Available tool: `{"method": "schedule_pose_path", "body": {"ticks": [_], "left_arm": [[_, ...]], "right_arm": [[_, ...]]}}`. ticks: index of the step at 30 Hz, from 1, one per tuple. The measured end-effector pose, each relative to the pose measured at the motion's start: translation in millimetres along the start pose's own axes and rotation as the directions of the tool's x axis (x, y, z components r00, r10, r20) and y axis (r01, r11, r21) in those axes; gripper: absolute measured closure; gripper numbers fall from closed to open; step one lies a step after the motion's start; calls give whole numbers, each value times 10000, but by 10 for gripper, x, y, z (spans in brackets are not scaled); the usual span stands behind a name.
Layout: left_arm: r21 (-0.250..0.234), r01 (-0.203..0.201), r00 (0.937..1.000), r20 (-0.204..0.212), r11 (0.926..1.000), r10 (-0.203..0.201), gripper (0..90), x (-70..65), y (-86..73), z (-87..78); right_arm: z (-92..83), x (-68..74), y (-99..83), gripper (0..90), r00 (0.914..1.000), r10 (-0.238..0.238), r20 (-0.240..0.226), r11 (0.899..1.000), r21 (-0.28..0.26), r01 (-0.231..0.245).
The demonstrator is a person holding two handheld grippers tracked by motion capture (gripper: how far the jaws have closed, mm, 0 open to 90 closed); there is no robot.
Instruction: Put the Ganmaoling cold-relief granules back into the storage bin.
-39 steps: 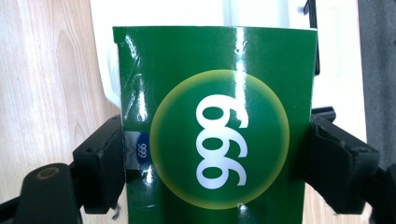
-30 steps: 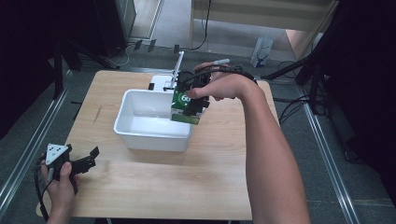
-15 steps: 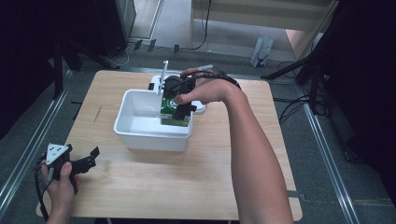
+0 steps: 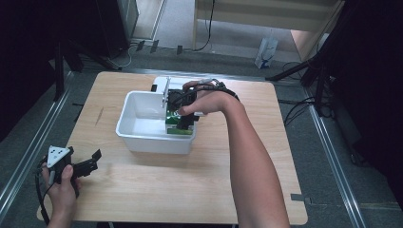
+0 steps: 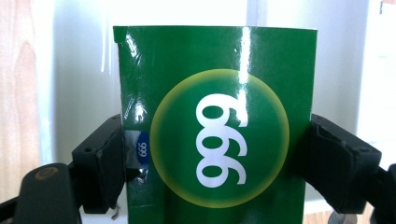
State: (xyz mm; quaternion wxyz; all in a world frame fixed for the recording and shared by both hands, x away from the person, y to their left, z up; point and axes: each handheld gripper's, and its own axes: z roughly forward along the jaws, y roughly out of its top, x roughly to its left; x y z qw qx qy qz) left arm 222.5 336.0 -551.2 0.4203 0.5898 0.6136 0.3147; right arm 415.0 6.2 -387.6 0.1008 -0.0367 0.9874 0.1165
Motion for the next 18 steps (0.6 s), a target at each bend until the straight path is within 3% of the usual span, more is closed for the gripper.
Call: {"method": "schedule_pose_path", "body": {"ticks": [11, 18], "left_arm": [[-13, 24, 10000, 3, 10000, -24, 0, -3, -1, 1], [27, -8, 10000, 6, 10000, 8, 0, -2, 0, -2]], "right_arm": [[359, 16, -48, 162, 9994, 267, -227, 9993, 283, -261], [429, 5, -34, 162, 9984, 368, -433, 9981, 500, -346]]}}
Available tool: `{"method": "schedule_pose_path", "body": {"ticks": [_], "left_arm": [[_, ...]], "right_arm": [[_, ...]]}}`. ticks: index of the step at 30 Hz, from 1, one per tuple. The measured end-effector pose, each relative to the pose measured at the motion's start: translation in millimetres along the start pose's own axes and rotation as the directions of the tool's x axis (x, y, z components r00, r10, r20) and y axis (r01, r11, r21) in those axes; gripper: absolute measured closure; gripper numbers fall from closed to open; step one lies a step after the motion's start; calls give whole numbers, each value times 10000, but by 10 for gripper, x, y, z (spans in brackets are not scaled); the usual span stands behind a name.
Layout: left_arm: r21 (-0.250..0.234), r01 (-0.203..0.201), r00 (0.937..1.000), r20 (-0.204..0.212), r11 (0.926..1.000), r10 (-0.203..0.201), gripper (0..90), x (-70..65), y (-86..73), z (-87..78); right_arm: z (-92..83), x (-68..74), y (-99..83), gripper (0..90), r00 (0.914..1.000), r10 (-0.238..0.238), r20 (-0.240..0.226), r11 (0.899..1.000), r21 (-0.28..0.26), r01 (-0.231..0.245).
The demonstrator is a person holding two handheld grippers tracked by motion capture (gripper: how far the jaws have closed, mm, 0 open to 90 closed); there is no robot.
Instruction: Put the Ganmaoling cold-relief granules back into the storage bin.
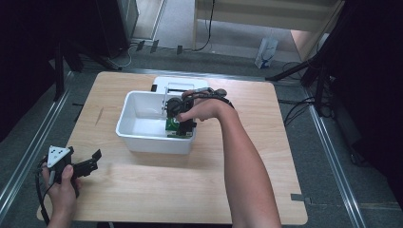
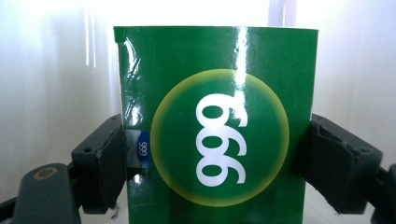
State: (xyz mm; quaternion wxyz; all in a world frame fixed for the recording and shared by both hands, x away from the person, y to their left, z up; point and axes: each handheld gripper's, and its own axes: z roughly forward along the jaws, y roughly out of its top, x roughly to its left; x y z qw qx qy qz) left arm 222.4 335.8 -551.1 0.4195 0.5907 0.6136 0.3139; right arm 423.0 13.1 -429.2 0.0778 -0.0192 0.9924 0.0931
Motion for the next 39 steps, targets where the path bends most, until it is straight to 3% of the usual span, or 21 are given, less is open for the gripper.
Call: {"method": "schedule_pose_path", "body": {"ticks": [6, 7, 11, 15, 18, 22, 24, 31, 39], "left_arm": [[-18, 1, 10000, 3, 10000, -1, 0, 1, -1, 1], [-17, 4, 10000, 5, 10000, -4, 0, 2, -1, 0], [-7, 7, 10000, 3, 10000, -7, 0, 3, -1, 0], [-16, 22, 10000, 5, 10000, -22, 0, 2, -1, 1], [-43, 39, 10000, 5, 10000, -39, 0, 0, -1, 3], [-44, 7, 10000, 1, 10000, -7, 0, 1, -1, 3], [-48, 9, 10000, 2, 10000, -9, 0, 2, -1, 2], [-43, 16, 10000, 9, 10000, -16, 0, 2, -1, 1], [-72, 8, 10000, 25, 10000, -7, 0, 7, -2, -1]], "right_arm": [[74, 9, 22, 159, 9998, 173, -121, 9991, 382, -168], [87, -1, 26, 157, 9999, 17, -119, 9994, 334, -13], [90, 26, 34, 141, 9997, 15, 238, 9985, 549, -28], [4, 21, 35, 111, 9980, 329, 535, 9992, 227, -341], [-62, 25, 40, 32, 9980, 475, 411, 9988, 118, -480], [-151, 33, 33, 0, 9975, 501, 492, 9987, -110, -496], [-203, 42, 18, 0, 9960, 734, 517, 9973, -106, -730], [-341, 59, -71, 0, 9952, 719, 668, 9970, -337, -698], [-516, 59, -240, 0, 9905, 1098, 825, 9927, -587, -1051]]}}
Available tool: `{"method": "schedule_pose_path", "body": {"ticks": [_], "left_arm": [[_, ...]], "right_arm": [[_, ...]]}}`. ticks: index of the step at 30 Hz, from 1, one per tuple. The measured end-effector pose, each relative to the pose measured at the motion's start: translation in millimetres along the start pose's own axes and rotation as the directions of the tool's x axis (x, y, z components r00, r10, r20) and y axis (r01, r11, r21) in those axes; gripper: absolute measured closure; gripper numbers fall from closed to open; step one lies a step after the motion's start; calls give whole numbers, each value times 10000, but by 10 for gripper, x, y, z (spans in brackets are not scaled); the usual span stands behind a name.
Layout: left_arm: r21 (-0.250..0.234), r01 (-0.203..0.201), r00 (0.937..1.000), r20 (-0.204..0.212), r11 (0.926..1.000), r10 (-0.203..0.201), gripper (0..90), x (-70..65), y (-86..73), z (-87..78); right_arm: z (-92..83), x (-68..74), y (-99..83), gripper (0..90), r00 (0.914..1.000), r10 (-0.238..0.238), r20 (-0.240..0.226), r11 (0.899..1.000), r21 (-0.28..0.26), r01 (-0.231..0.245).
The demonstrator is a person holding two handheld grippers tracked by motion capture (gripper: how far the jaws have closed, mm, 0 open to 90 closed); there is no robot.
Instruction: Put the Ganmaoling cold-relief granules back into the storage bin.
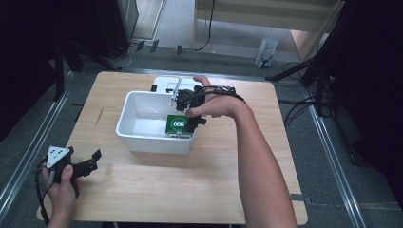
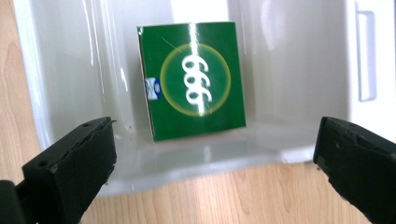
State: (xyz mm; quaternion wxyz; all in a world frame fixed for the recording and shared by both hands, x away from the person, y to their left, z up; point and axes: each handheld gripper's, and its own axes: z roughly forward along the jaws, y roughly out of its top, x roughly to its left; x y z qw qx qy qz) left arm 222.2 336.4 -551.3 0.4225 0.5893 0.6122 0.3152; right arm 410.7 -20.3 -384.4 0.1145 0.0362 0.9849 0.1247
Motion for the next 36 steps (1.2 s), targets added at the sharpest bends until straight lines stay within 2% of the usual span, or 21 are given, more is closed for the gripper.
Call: {"method": "schedule_pose_path", "body": {"ticks": [8, 19, 23, 36], "left_arm": [[22, -21, 10000, -11, 10000, 21, 0, -1, 1, 2], [-12, -8, 10000, -4, 10000, 8, 0, -2, -1, -1], [17, -41, 10000, -10, 10000, 41, 0, -1, 1, 1], [-17, 29, 10000, 10, 10000, -29, 0, 1, -2, -8]], "right_arm": [[-156, -30, -205, 0, 9995, 258, 198, 9997, -19, -258], [-244, -18, -507, 0, 9986, 429, 323, 9990, 68, -431], [-232, -7, -605, 0, 9988, 389, 305, 9992, 88, -392], [-113, 64, -1007, 0, 9955, 927, 197, 9955, 195, -931]]}}
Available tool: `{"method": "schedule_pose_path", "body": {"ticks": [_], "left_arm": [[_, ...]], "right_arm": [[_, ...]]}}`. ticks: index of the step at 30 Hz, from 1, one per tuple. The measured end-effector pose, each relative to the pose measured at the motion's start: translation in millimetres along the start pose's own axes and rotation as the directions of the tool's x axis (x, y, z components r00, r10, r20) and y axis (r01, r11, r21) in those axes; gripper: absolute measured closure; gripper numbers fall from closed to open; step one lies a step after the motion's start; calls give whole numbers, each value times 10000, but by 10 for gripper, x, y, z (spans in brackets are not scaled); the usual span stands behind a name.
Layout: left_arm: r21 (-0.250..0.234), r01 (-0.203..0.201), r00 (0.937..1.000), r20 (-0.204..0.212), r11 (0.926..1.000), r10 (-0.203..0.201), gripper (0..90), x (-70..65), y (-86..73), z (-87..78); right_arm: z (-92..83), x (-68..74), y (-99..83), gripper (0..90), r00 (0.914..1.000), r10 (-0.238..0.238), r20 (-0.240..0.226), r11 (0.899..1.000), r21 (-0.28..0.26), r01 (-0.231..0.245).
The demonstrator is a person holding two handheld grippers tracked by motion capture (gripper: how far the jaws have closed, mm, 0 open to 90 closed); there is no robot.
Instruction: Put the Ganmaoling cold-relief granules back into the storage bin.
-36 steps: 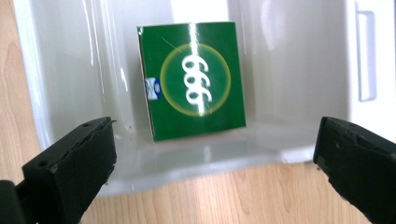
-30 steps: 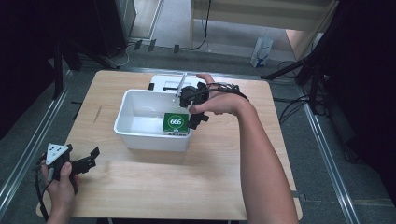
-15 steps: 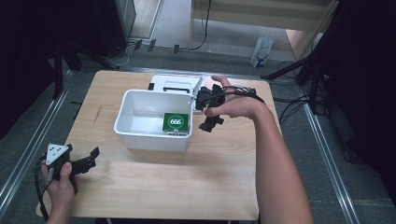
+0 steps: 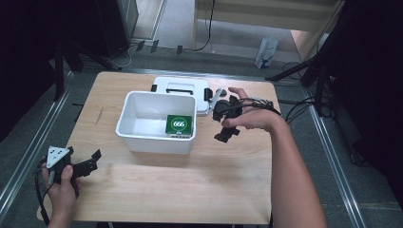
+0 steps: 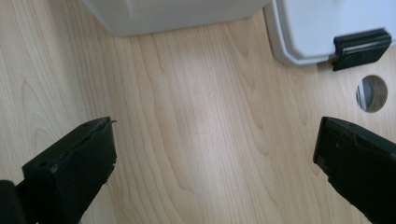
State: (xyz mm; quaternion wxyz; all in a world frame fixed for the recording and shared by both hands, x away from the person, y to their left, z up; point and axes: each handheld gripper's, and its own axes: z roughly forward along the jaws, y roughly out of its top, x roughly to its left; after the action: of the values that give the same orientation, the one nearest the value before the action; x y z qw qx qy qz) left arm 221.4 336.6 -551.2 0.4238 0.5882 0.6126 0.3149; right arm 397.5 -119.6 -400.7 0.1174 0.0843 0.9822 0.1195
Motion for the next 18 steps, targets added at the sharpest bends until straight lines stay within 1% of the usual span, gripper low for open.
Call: {"method": "schedule_pose_path", "body": {"ticks": [11, 13, 14, 18], "left_arm": [[3, -47, 10000, -30, 10000, 47, 0, -6, 0, 3], [7, -52, 10000, -28, 10000, 52, 0, -7, 0, 1], [5, -62, 10000, -23, 10000, 62, 0, -7, 0, 1], [32, -81, 10000, -29, 10000, 81, 0, -7, 1, 2]], "right_arm": [[121, 49, -362, 0, 9988, 466, -154, 9988, 161, -463], [141, 53, -428, 0, 9984, 532, -172, 9985, 129, -529], [146, 60, -461, 0, 9977, 646, -189, 9978, 162, -643], [172, 66, -568, 0, 9969, 764, -195, 9971, 81, -763]]}}
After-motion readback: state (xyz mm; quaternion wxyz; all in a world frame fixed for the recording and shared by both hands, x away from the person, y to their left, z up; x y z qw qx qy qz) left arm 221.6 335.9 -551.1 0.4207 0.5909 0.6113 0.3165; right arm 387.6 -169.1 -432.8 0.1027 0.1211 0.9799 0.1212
